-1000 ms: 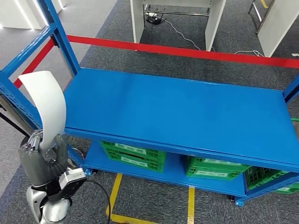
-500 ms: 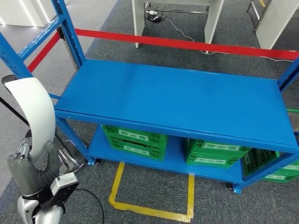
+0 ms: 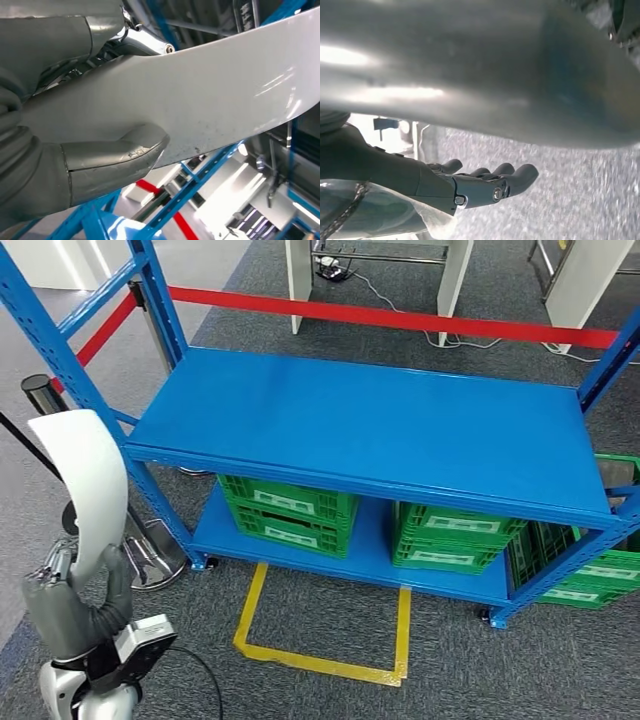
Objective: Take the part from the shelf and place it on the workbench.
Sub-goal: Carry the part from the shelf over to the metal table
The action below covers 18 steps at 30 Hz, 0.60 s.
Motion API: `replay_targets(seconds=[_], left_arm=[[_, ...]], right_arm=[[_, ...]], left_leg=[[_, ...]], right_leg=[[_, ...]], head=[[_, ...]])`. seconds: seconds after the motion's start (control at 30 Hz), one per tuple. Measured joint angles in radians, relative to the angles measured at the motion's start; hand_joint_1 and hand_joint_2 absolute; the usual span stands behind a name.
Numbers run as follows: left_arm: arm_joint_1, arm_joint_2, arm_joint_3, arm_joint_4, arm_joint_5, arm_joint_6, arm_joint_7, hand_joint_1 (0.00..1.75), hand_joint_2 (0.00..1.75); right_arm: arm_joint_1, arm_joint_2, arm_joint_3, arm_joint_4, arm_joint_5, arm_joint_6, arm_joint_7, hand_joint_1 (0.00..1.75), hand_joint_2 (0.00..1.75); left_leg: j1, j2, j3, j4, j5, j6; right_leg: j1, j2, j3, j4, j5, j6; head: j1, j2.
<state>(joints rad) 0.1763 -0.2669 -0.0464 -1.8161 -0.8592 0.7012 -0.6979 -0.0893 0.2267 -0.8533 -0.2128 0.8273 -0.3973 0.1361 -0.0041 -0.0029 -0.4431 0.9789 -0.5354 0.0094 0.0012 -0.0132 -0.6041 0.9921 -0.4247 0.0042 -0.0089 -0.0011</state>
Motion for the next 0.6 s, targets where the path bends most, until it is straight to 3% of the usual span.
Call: replay_targets(seconds=[0.07, 0.1, 0.13, 0.17, 0.23, 0.27, 0.3, 0.33, 0.4, 0.43, 0.5, 0.53, 0.6], left_arm=[[-0.005, -0.002, 0.000, 0.012, 0.007, 0.000, 0.000, 1.75, 1.75], [-0.006, -0.003, 0.003, 0.016, 0.014, 0.000, 0.000, 1.75, 1.75], [-0.006, -0.004, 0.008, 0.018, 0.023, 0.000, 0.000, 1.75, 1.75], [-0.006, -0.006, 0.017, 0.019, 0.032, 0.000, 0.000, 1.75, 1.75], [-0.001, -0.007, 0.047, 0.017, 0.058, 0.000, 0.000, 1.75, 1.75], [0.004, -0.008, 0.063, 0.015, 0.071, 0.000, 0.000, 1.75, 1.75], [0.012, -0.008, 0.078, 0.012, 0.080, 0.000, 0.000, 1.75, 1.75], [0.022, -0.009, 0.090, 0.010, 0.085, 0.001, 0.000, 1.75, 1.75], [0.043, -0.013, 0.107, 0.007, 0.086, 0.001, 0.000, 1.75, 1.75], [0.050, -0.014, 0.113, 0.006, 0.085, 0.001, 0.000, 1.75, 1.75], [0.057, -0.016, 0.119, 0.003, 0.084, 0.001, 0.000, 1.75, 1.75], [0.057, -0.016, 0.119, 0.003, 0.082, 0.001, 0.000, 1.75, 1.75], [0.056, -0.016, 0.117, 0.003, 0.075, 0.001, 0.000, 1.75, 1.75]], right_arm=[[-0.002, 0.000, -0.010, 0.000, -0.004, 0.011, 0.000, 0.00, 0.00], [-0.001, -0.001, -0.015, 0.000, -0.009, 0.021, -0.001, 0.00, 0.00], [-0.001, -0.001, -0.021, 0.000, -0.021, 0.044, -0.001, 0.00, 0.00], [0.000, -0.003, -0.031, 0.000, -0.040, 0.080, -0.001, 0.00, 0.00], [0.001, -0.007, -0.055, -0.001, -0.076, 0.163, -0.001, 0.00, 0.00], [0.002, -0.008, -0.066, -0.001, -0.083, 0.192, -0.001, 0.00, 0.00], [0.003, -0.008, -0.073, -0.001, -0.082, 0.213, -0.001, 0.00, 0.00], [0.005, -0.008, -0.076, -0.001, -0.074, 0.226, 0.001, 0.00, 0.00], [0.006, -0.008, -0.077, -0.002, -0.051, 0.240, 0.009, 0.00, 0.00], [0.005, -0.008, -0.077, -0.002, -0.041, 0.242, 0.012, 0.00, 0.00], [0.003, -0.008, -0.077, -0.002, -0.026, 0.246, 0.013, 0.00, 0.00], [0.003, -0.008, -0.077, -0.002, -0.021, 0.248, 0.012, 0.00, 0.00], [0.001, -0.006, -0.076, -0.002, -0.012, 0.250, 0.011, 0.00, 0.00]], left_leg=[[-0.004, 0.002, -0.003, -0.017, 0.007, 0.009], [-0.004, 0.004, -0.011, -0.021, 0.018, 0.014], [-0.002, 0.007, -0.022, -0.024, 0.030, 0.021], [0.000, 0.009, -0.036, -0.027, 0.043, 0.026], [0.000, 0.012, -0.067, -0.025, 0.066, 0.032], [-0.001, 0.012, -0.084, -0.024, 0.077, 0.032], [-0.001, 0.013, -0.101, -0.022, 0.088, 0.030], [-0.001, 0.010, -0.118, -0.020, 0.098, 0.027], [0.000, 0.000, -0.147, -0.011, 0.116, 0.018], [-0.001, -0.006, -0.159, -0.004, 0.123, 0.013], [-0.003, -0.019, -0.177, 0.011, 0.137, 0.003], [-0.003, -0.027, -0.184, 0.016, 0.144, -0.003], [-0.001, -0.039, -0.193, 0.023, 0.151, -0.013]], right_leg=[[-0.003, 0.000, -0.006, -0.001, 0.016, 0.012], [-0.005, 0.002, -0.011, 0.002, 0.011, 0.018], [-0.005, 0.005, -0.021, 0.018, -0.014, 0.023], [-0.006, 0.008, -0.034, 0.053, -0.057, 0.027], [-0.008, 0.011, -0.068, 0.175, -0.160, 0.033], [-0.008, 0.011, -0.078, 0.236, -0.186, 0.036], [-0.010, 0.011, -0.078, 0.278, -0.184, 0.039], [-0.011, 0.011, -0.064, 0.290, -0.158, 0.041], [-0.014, 0.023, 0.014, 0.214, -0.096, 0.039], [-0.015, 0.039, 0.072, 0.139, -0.092, 0.035], [-0.017, 0.064, 0.160, 0.007, -0.131, 0.027], [-0.016, 0.065, 0.179, -0.026, -0.150, 0.022], [-0.018, 0.044, 0.175, -0.036, -0.154, 0.007]], head=[[-0.001, 0.000], [-0.001, 0.000], [0.001, 0.000], [0.004, 0.000], [0.010, 0.000], [0.010, 0.000], [0.010, 0.000], [0.010, 0.000], [0.010, 0.000], [0.010, 0.000], [0.011, 0.000], [0.011, 0.000], [0.011, 0.000]])
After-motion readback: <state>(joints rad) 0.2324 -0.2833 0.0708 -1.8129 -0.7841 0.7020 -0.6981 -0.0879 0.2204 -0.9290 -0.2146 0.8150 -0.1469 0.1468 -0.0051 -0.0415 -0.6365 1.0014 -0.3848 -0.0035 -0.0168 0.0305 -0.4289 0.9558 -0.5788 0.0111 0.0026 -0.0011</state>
